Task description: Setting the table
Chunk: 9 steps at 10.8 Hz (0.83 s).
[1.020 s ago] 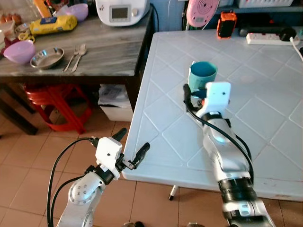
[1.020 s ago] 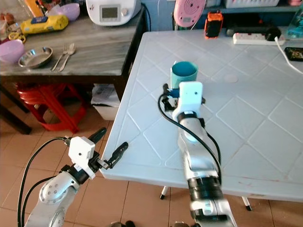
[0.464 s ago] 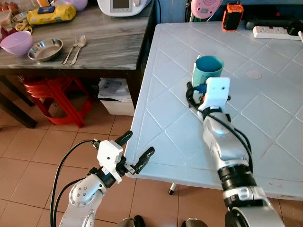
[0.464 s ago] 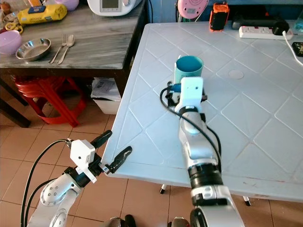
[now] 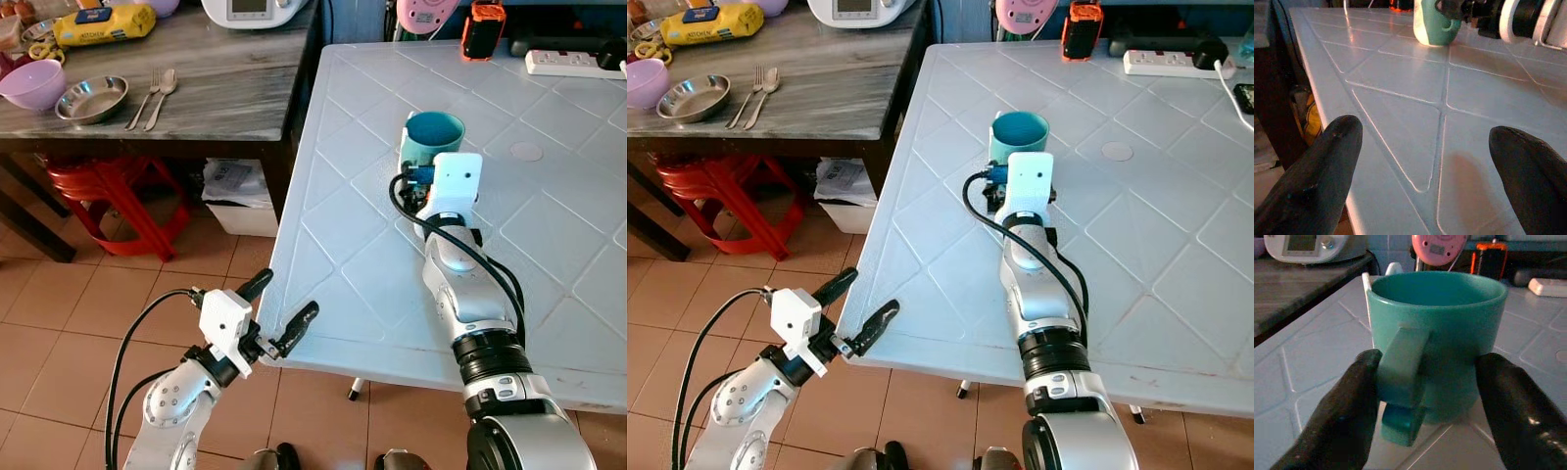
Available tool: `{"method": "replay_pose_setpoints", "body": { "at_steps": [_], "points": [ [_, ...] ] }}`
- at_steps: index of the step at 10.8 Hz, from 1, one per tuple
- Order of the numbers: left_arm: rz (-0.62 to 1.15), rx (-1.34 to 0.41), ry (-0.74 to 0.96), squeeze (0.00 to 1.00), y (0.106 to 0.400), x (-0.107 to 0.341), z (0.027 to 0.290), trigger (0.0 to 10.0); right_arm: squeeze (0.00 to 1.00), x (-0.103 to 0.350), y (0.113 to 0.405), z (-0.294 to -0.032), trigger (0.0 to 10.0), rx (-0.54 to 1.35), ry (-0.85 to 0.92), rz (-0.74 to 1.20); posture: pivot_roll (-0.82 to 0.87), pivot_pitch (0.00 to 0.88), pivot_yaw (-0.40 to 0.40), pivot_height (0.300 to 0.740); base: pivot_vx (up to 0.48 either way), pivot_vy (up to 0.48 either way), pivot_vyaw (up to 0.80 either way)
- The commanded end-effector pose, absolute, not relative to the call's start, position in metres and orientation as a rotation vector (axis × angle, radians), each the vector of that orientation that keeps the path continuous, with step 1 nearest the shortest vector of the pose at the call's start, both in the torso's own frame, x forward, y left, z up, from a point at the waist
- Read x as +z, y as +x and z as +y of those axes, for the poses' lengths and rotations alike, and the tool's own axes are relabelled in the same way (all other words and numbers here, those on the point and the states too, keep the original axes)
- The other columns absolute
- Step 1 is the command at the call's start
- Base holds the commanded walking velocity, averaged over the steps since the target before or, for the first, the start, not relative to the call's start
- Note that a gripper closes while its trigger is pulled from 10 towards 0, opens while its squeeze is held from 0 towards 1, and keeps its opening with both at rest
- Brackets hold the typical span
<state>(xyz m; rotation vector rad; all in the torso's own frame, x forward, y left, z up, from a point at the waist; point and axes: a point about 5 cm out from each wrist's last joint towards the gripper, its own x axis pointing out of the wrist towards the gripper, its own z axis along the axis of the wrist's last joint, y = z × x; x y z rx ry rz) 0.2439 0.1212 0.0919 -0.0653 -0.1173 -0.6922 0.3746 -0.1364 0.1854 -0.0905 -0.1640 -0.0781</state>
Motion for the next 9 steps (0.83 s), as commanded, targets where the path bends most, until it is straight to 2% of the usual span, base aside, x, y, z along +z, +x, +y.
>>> {"method": "replay_pose_setpoints", "body": {
  "at_steps": [1,9],
  "points": [
    [-0.106,-0.685,-0.057,0.0,0.2428,0.0879,0.1254,10.0,0.0,0.1888,0.3726,-0.1348,0.0,-0.085,-0.099,-0.193,-0.12,0.194,0.106,0.74,0.0,0.0,0.0],
    [-0.113,-0.685,-0.047,0.0,0.2457,0.0864,0.1262,10.0,0.0,0.188,0.3677,-0.1348,0.0,-0.1,-0.111,-0.206,-0.12,0.186,0.108,0.74,0.0,0.0,0.0]
  ]
}}
